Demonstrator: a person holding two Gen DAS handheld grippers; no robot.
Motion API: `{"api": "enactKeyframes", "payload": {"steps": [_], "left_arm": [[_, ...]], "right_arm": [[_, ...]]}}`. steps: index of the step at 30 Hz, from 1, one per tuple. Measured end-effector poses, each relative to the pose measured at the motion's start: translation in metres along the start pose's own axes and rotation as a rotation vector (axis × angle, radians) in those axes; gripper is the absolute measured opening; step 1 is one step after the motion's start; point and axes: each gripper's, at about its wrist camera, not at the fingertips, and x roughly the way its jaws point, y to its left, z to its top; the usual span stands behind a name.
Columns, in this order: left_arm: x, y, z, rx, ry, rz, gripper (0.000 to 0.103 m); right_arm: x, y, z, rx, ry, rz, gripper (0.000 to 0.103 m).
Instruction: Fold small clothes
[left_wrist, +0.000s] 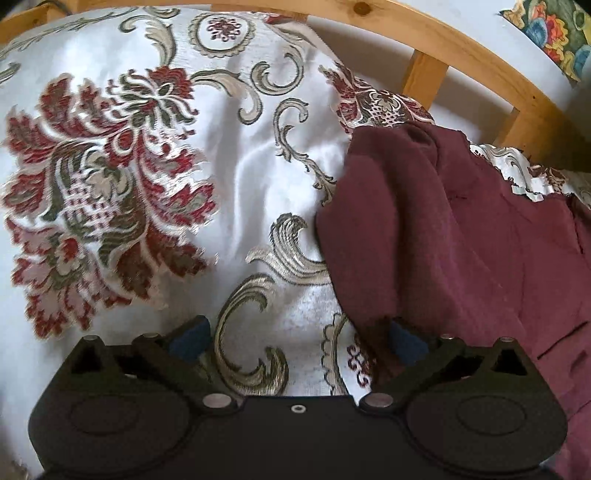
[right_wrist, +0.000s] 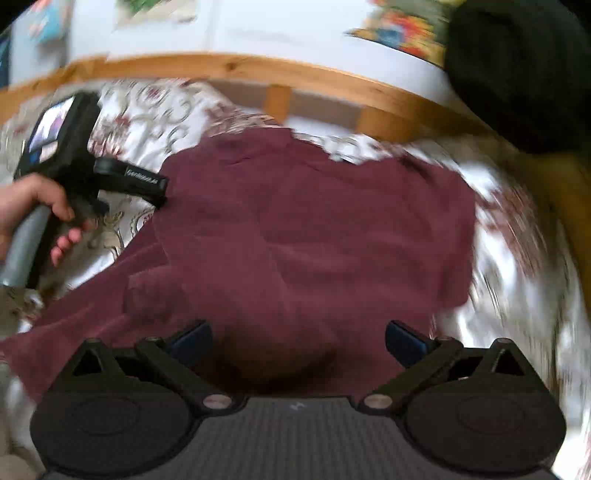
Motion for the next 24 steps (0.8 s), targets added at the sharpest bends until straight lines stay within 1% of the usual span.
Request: {"api": "enactKeyframes", "payload": {"steps": [3,5,7,9,11,13,14,17,19,24], "left_arm": [[-0.014,0.003,-0.002,-0.035,0.022,0.004,0.102],[-0.028,0.002,-0.009,-0.022,0.001,0.008,0.102],[-0.042,-0.004,-0.019,0.040,-0.028,0.020,0.102],[-0.057,-0.012,-0.029,0.134,-0.049,0.034,0.102],[-0.072,-0.018,-0.039,0.204,-0.060,0.068,0.102],[-0.088,-0.021,-0.048,0.229,-0.067,0.096,0.102],[-0.097,-0.022,-0.053,0.228,-0.067,0.094,0.102],[-0.124,-0.021,-0.067,0.218,-0.060,0.042,0.102],[-0.139,-0.024,-0.079,0.223,-0.066,0.028,0.102],[-0.169,-0.037,-0.111,0.288,-0.085,0.010,0.102]], "right_arm": [[-0.023,-0.019,-0.019,0.141,-0.057,-0.034,0.103],[-0.036,-0.034,-0.029,0.280,-0.080,-0.064,0.103],[-0.045,-0.049,-0.037,0.397,-0.083,-0.068,0.103],[-0.050,-0.059,-0.043,0.458,-0.067,-0.058,0.103],[-0.053,-0.064,-0.046,0.472,-0.055,-0.041,0.103],[-0.057,-0.065,-0.047,0.471,-0.047,-0.025,0.103],[-0.056,-0.064,-0.048,0.471,-0.046,-0.021,0.103],[-0.059,-0.060,-0.048,0.454,-0.041,0.013,0.103],[-0.062,-0.053,-0.048,0.435,-0.039,0.029,0.103],[-0.069,-0.047,-0.050,0.401,-0.041,0.028,0.103]]}}
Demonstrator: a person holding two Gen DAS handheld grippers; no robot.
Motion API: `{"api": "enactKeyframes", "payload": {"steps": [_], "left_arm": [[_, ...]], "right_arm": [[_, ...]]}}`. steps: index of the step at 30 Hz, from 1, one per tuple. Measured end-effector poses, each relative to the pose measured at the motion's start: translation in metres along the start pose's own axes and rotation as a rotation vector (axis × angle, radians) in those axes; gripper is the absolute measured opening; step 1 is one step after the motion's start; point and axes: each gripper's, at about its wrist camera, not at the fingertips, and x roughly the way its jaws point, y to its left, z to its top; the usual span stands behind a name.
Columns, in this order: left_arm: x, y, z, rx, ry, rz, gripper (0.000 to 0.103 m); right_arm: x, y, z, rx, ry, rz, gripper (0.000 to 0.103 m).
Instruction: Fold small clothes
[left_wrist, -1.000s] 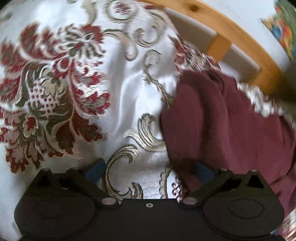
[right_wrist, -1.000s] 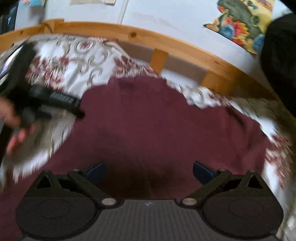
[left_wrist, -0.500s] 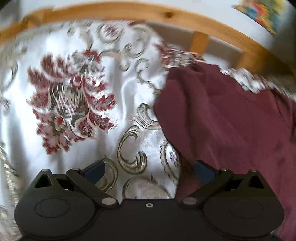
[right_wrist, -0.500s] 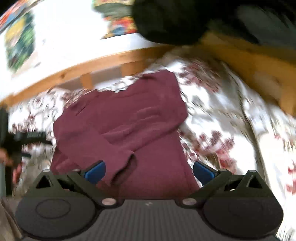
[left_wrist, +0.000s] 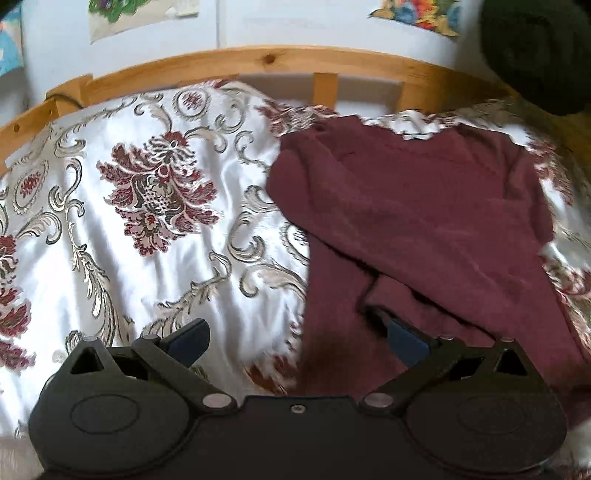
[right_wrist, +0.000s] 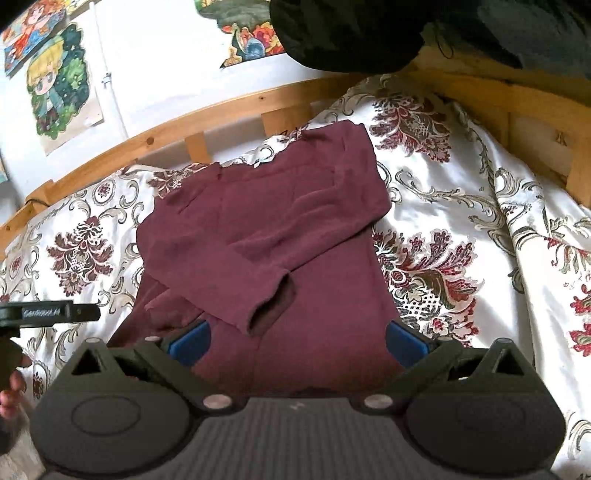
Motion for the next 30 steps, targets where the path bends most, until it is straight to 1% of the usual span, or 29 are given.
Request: {"api": "enactKeyframes", "payload": {"steps": [6,9,13,17,20,23,26,30], "left_arm": [[-0.026,-0.015,-0.023,0.056,0.018,-0.061,0.102],[-0.035,-0.020,-0.031,0.087,0.020,-0.087,0.102],[-0.040,-0.021,-0.038,0.092,0.023,-0.113,0.102],[-0.040,-0.023,-0.041,0.107,0.031,-0.119,0.102],[-0.039,-0.021,-0.041,0.099,0.037,-0.120,0.102],[-0.037,-0.018,-0.041,0.083,0.045,-0.120,0.102],[-0.035,-0.018,-0.040,0.082,0.052,-0.119,0.102],[-0.033,-0.018,-0.041,0.085,0.064,-0.116,0.102]], "right_arm": [[-0.011,-0.005,0.000,-0.001,-0.022,-0.035,0.103],[-0.018,-0.005,0.000,-0.024,-0.054,-0.064,0.103],[-0.031,-0.002,0.000,-0.068,-0.134,-0.110,0.103],[-0.041,0.003,0.001,-0.127,-0.223,-0.150,0.103],[-0.043,0.008,0.000,-0.178,-0.255,-0.172,0.103],[-0.036,0.010,-0.001,-0.198,-0.216,-0.157,0.103],[-0.023,0.011,-0.001,-0.215,-0.114,-0.122,0.103],[-0.009,0.016,-0.004,-0.243,-0.028,-0.104,0.103]]}}
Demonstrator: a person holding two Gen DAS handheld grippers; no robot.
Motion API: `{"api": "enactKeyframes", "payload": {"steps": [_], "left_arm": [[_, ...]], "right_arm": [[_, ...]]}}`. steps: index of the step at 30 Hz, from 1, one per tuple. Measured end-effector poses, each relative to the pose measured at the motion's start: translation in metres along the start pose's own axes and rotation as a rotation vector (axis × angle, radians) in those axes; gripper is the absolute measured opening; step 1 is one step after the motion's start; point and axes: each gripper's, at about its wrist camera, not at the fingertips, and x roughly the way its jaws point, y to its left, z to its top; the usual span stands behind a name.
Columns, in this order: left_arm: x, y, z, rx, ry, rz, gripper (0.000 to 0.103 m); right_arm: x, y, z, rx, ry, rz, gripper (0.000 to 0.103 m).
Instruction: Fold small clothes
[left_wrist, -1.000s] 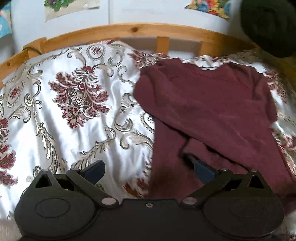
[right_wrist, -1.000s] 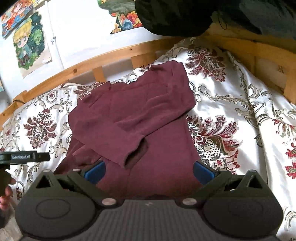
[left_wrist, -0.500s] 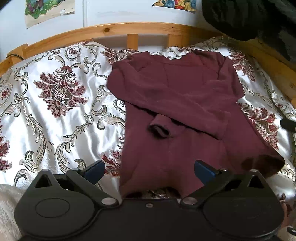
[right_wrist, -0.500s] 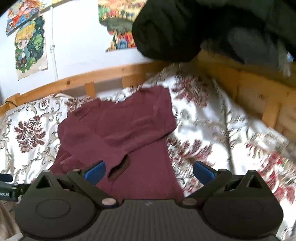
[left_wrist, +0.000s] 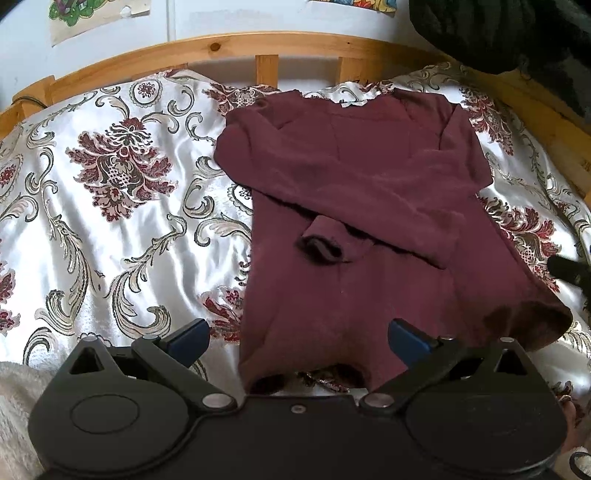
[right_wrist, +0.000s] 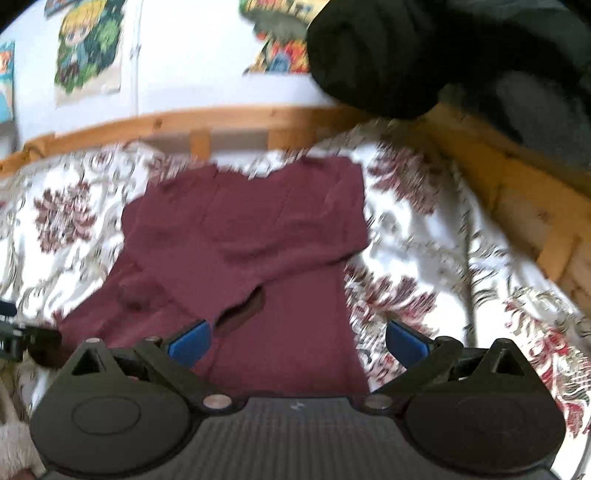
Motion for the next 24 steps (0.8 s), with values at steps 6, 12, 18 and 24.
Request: {"api": "enactKeyframes", "payload": {"steps": [6,12,18,24], "left_arm": [[0.004,0.001,0.001,-0.003,0.015,-0.001,0.102],[-0.006,0.012,0.009,-0.024,-0.033,0.012,0.102],[-0.018,0.034,0.034,0.028,-0.085,0.038,0.102],[-0.007,0.038,0.036,0.073,-0.034,0.013,0.102]], "right_arm": [[0.009,0.023,-0.006,-0.108,0.060,0.014,0.103],[-0.005,0.041,-0.007,-0.266,-0.037,-0.028,0.103],[-0.012,0.060,-0.010,-0.580,-0.092,0.002,0.103],[0.003,0.081,-0.031,-0.716,0.014,0.021,0.103]]}}
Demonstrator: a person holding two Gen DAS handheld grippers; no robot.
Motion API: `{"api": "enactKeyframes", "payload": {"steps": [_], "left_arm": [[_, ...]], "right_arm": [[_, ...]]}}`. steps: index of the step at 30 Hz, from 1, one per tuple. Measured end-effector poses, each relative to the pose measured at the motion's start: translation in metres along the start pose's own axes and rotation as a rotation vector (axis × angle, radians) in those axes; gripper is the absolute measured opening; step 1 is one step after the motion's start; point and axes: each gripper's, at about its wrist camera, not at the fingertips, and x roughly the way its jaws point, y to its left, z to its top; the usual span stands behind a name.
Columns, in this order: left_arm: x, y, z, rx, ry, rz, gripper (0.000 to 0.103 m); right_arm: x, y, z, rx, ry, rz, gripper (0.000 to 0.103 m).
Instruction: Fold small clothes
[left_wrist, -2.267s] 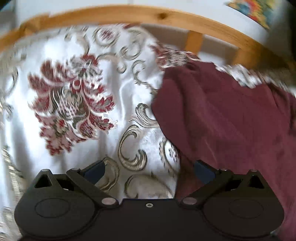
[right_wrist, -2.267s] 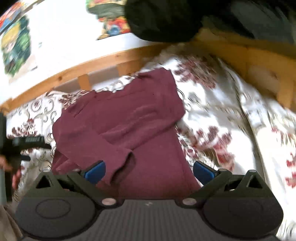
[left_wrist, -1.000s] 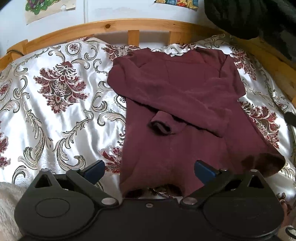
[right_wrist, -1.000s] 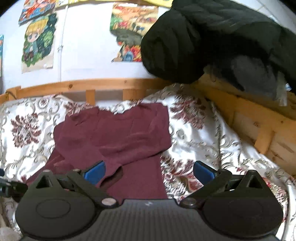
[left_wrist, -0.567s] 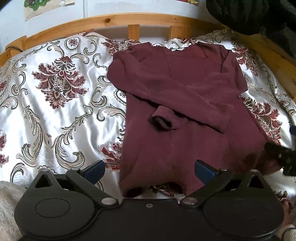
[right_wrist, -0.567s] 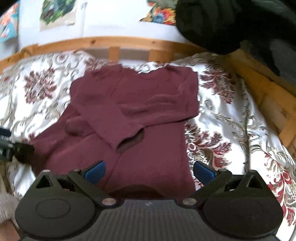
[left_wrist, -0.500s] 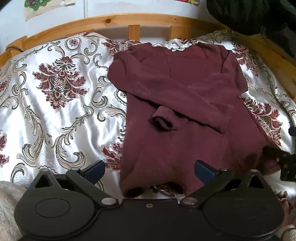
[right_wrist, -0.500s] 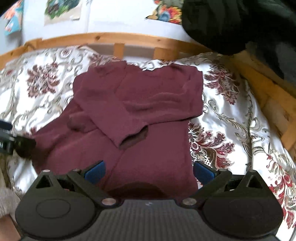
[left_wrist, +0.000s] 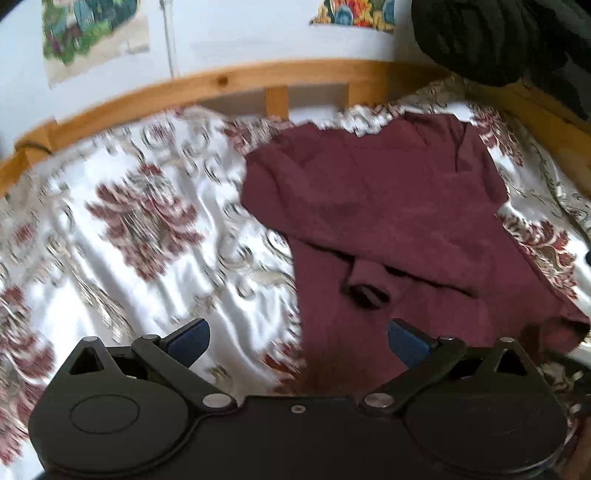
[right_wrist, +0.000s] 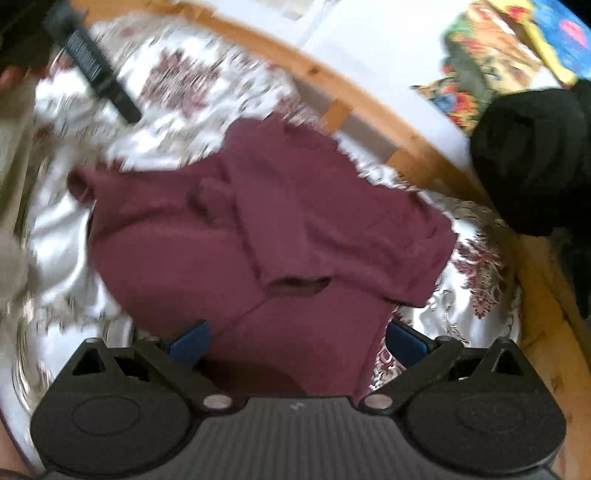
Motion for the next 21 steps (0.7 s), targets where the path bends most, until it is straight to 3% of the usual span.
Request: {"api": "enactKeyframes", "payload": {"steps": [4,10,21], "left_arm": [[0.008,-0.005,-0.007,0.004,0.045,-0.022,0.102],[0.008,-0.013,-0.013,0.047,0.058,-0.013,0.102],[0.007,-0.010,-0.012,0.036,0.060,-0.003,0.102]], "right_arm": [[0.002,0.018,-0.002,-0.095,0.007,0.077,0.103],[0.015,0.033,-0.005,-0.153,0.074,0.081,0.103],[0.020,0.034,-0.008,-0.178,0.108,0.112,0.103]]}}
